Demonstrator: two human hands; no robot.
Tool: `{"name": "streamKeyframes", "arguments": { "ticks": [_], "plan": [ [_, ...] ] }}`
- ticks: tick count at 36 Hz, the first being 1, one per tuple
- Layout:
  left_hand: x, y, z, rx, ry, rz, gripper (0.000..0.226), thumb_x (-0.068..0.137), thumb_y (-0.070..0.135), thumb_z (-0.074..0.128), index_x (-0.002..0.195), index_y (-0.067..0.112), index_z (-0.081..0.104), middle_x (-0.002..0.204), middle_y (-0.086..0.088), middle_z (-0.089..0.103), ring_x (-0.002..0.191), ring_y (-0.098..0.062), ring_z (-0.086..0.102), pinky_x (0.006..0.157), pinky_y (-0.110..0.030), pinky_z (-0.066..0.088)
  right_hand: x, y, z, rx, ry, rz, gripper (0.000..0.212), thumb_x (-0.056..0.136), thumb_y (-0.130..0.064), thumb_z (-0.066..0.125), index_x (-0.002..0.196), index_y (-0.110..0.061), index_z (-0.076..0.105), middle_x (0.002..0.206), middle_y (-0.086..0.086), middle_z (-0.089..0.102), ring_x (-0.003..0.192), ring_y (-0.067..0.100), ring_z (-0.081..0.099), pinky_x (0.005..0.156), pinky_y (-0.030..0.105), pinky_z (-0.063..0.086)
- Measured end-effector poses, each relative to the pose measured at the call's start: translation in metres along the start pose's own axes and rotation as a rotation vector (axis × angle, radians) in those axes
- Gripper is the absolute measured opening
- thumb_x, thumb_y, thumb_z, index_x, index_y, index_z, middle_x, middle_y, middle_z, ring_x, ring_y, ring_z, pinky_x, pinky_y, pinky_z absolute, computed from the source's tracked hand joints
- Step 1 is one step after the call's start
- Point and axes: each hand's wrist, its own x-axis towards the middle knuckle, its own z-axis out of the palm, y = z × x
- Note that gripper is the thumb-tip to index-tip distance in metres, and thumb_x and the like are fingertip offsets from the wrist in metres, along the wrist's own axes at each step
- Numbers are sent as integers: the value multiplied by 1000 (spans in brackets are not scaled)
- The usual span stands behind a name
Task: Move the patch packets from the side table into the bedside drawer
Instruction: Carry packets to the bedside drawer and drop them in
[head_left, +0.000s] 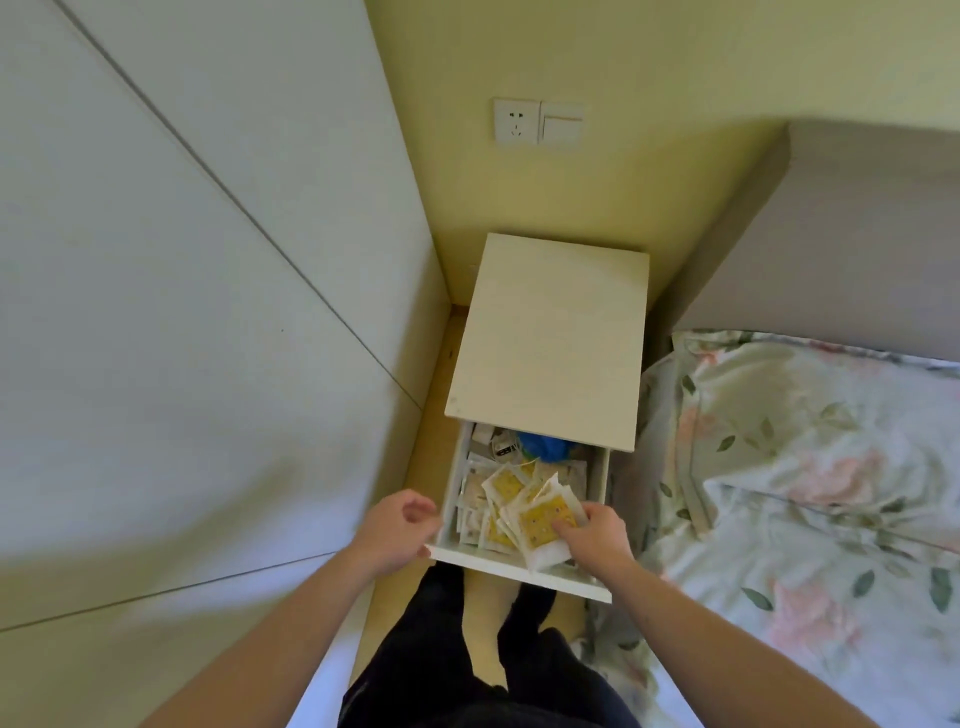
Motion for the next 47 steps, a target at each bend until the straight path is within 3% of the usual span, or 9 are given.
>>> {"name": "streamKeyframes", "arguments": {
  "ticks": [3,9,13,17,25,28,33,42,47],
  "plan": [
    [-2,-6,1,15,7,15,23,94,29,69,114,21,63,108,4,66,75,-14,72,64,-19,56,14,-3,10,-16,-12,16,10,88,-32,72,95,-27,67,89,-7,70,83,13,67,77,34,58],
    [-1,-20,10,31,-18,-26,21,94,27,67,113,18,63,105,0,67,57,-8,66,60,-18,51,27,13,11,-104,18,83,16,90,-30,69,104,-23,69,92,-2,69,84,17,65,71,28,51],
    [4,-26,18,44,-40,-70,24,92,30,67,114,20,63,105,3,66,62,-11,71,71,-25,55,30,32,4,-119,65,131,14,90,-29,67,100,-19,71,90,1,70,77,17,65,64,28,51],
    [10,-25,26,56,-62,-69,18,91,29,68,107,23,65,105,1,66,62,-13,72,69,-26,53,29,46,-4,-112,113,157,10,89,-28,64,94,-20,68,88,3,71,77,22,67,68,33,56],
    [15,-4,27,91,-93,-19,19,93,33,66,109,23,63,107,3,66,70,-13,74,86,-35,59,39,38,6,26,74,143,23,91,-30,65,112,-22,68,100,0,71,91,21,67,78,33,55],
    [16,1,26,99,-94,-9,20,94,32,66,111,23,63,108,3,65,72,-14,75,85,-35,60,40,29,12,48,71,133,12,93,-21,63,103,-23,68,93,-1,69,86,20,67,78,35,57],
    [17,2,25,144,-100,4,20,94,31,66,112,25,63,108,5,63,75,-13,74,83,-31,60,39,32,11,10,171,158,10,96,-15,57,94,-24,62,89,2,65,83,24,62,71,30,49],
    [18,-2,28,281,-90,37,22,91,34,66,112,27,62,104,8,65,82,-8,70,84,-29,57,38,50,-1,-60,230,231,14,95,-15,49,102,-18,61,99,5,67,86,27,63,73,34,53],
    [19,0,33,338,-96,71,22,91,34,65,112,30,61,106,11,63,92,-7,65,86,-29,58,38,33,4,25,184,219,31,91,-12,52,120,-16,61,104,5,66,92,26,63,78,35,54]
  ]
}}
